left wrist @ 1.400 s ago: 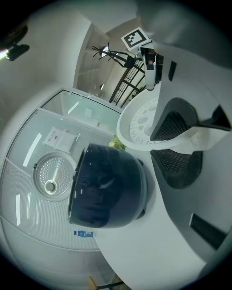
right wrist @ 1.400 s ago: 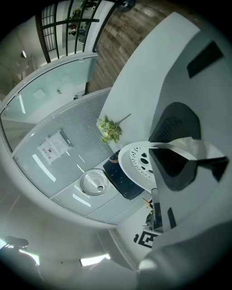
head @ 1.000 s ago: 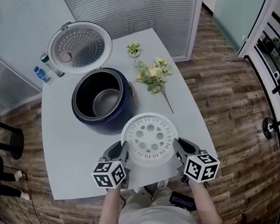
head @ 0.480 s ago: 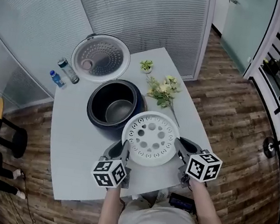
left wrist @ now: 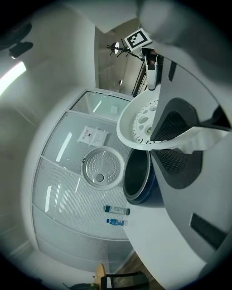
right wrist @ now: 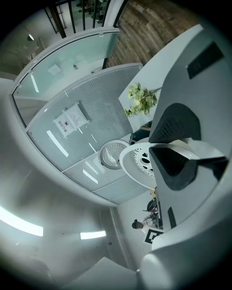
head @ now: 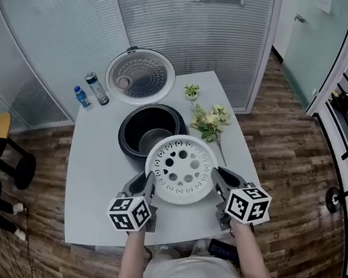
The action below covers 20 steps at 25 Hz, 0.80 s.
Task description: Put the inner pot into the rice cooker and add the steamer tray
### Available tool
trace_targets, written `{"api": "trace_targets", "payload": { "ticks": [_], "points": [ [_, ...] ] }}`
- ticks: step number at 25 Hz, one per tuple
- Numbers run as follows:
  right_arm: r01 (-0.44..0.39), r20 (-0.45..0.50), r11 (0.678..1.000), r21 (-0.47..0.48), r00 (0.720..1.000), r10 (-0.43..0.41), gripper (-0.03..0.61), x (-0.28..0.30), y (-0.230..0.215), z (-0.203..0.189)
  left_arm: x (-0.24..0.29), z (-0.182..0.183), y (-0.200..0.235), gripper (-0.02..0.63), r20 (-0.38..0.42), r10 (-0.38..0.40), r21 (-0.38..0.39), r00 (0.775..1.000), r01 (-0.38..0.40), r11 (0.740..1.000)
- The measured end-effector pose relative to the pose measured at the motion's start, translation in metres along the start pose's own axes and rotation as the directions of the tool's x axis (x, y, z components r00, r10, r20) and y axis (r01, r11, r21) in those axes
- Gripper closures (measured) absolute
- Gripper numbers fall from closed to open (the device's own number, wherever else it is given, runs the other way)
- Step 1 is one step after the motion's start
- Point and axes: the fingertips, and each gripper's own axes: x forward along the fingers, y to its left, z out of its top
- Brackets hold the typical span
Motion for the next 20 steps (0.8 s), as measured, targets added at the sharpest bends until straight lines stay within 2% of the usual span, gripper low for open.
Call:
{"api": "trace_targets", "payload": {
  "ticks": [8,14,20],
  "points": [
    [-0.055,-0.009,0.998,-0.027,0.998,0.054,0.535,0.016,0.022,0.012,-0.015,0.015,0.016,0.554,0.044,0.034,-0.043,0.998,-0.032,0.999],
    [-0.082,-0.045,0.996,-0.034,0.996,0.081,0.535,0.052,0.034,0.044,-0.002,0.048,0.040,0.554,0.043,0.066,-0.078,0.997,-0.062,0.995],
    [-0.114,-0.053,0.992,-0.047,0.992,0.112,0.535,0.060,0.044,0.056,-0.006,0.060,0.046,0.554,0.058,0.085,-0.096,0.995,-0.079,0.992]
  ]
}}
